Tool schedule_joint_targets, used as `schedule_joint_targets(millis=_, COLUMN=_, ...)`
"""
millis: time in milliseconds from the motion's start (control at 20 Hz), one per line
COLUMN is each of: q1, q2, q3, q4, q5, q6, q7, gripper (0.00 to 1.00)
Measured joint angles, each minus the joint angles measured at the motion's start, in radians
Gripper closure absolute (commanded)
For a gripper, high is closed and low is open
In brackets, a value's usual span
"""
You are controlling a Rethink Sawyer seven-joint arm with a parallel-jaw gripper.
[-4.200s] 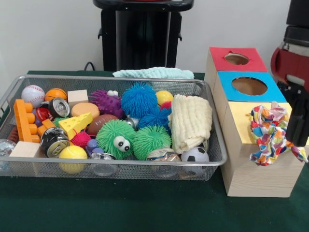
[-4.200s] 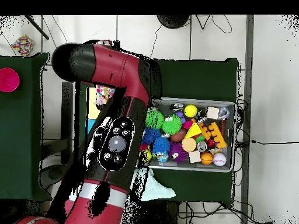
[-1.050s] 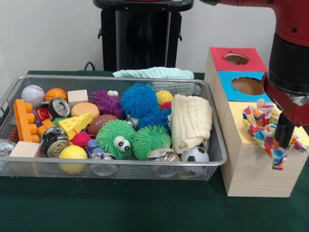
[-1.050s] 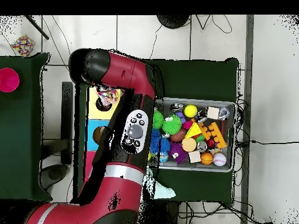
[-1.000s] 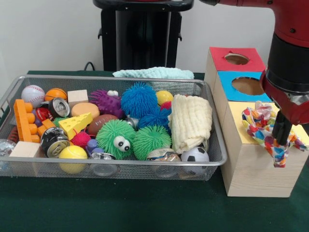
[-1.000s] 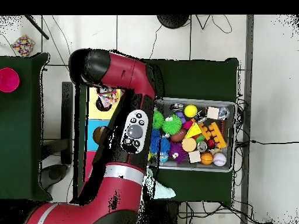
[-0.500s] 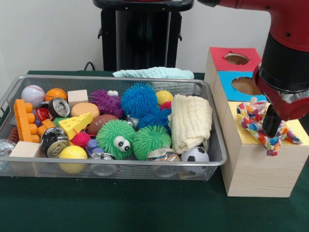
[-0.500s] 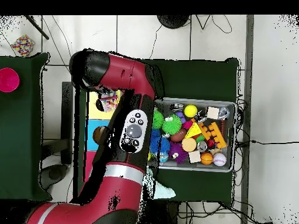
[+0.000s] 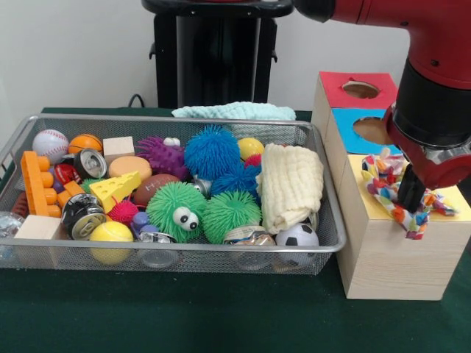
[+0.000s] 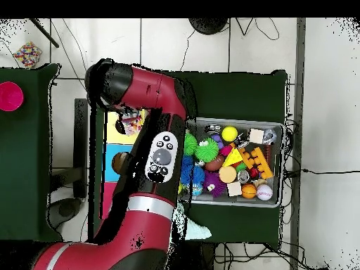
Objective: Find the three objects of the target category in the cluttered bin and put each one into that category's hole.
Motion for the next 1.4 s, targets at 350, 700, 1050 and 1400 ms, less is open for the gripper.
schedule_joint_targets(millis=350, q1=-0.020, q2=0.008, q3=0.028, q4=-0.005, q5=0.015, q6=0.004, q7=0.000, gripper=1.00)
schedule_joint_targets(millis=700, q1=-0.036, q2=0.021, q3=0.033, q4=-0.057, q5=0.011, q6=0.139, q7=0.000, gripper=1.00)
schedule_joint_targets(millis=1050, q1=-0.037, q2=0.014, q3=0.033, q4=-0.102, q5=0.004, q6=0.445, q7=0.000, gripper=1.00)
schedule_joint_targets(millis=1400, q1=-0.037, q2=-0.007, q3=0.033, q4=-0.124, q5=0.002, q6=0.600, q7=0.000, gripper=1.00)
